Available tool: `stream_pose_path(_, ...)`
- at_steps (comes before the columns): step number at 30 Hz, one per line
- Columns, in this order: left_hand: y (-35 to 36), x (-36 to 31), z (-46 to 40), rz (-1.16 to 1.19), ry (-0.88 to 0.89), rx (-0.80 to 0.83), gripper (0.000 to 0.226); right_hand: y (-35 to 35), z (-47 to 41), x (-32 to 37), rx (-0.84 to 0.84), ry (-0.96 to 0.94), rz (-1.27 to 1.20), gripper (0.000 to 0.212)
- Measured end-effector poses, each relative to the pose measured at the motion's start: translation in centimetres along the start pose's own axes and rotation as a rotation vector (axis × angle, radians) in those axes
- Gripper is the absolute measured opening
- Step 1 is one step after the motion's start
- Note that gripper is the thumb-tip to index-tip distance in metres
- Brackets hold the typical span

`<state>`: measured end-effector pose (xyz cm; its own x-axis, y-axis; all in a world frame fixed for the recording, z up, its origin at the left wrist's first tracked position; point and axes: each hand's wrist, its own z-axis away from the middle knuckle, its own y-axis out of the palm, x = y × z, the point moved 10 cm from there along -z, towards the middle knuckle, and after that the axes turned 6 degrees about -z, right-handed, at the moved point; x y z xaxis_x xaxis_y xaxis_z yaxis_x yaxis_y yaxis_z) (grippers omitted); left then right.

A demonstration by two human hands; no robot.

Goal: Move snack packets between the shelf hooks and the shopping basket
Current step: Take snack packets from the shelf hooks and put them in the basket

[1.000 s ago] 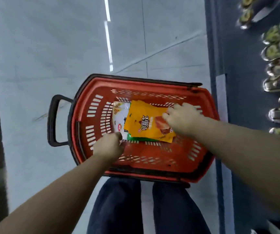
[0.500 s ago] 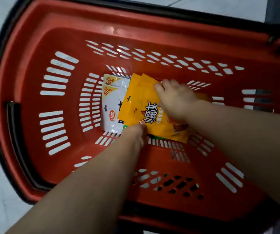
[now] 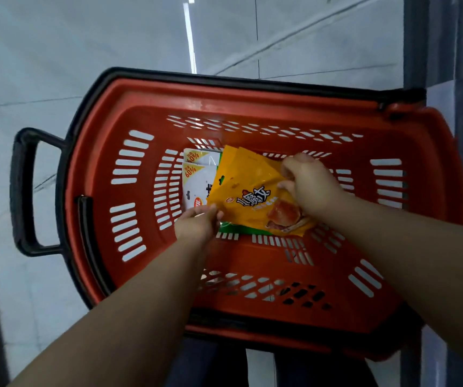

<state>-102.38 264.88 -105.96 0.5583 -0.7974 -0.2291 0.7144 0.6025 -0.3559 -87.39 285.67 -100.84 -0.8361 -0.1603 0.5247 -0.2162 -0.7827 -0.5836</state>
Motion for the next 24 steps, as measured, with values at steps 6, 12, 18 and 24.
stream_pose_path(6,2.3,-1.2,1.1,-0.265,0.048,0.216,0.057,1.3,4.0,2.8,0.096,-0.102,-0.047,0.007)
stream_pose_path(12,3.6,-3.0,1.4,-0.091,0.242,0.277,0.011,-0.5,4.0,1.3,-0.081,-0.046,-0.239,0.005)
stream_pose_path(18,1.7,-7.5,5.2,-0.317,0.611,0.303,0.018,-2.5,4.7,-0.5,-0.167,0.093,-0.516,0.016)
stream_pose_path(24,-2.1,-18.6,16.8,-0.361,0.914,0.310,0.024,-10.0,9.1,5.0,-0.324,0.037,-0.685,0.011)
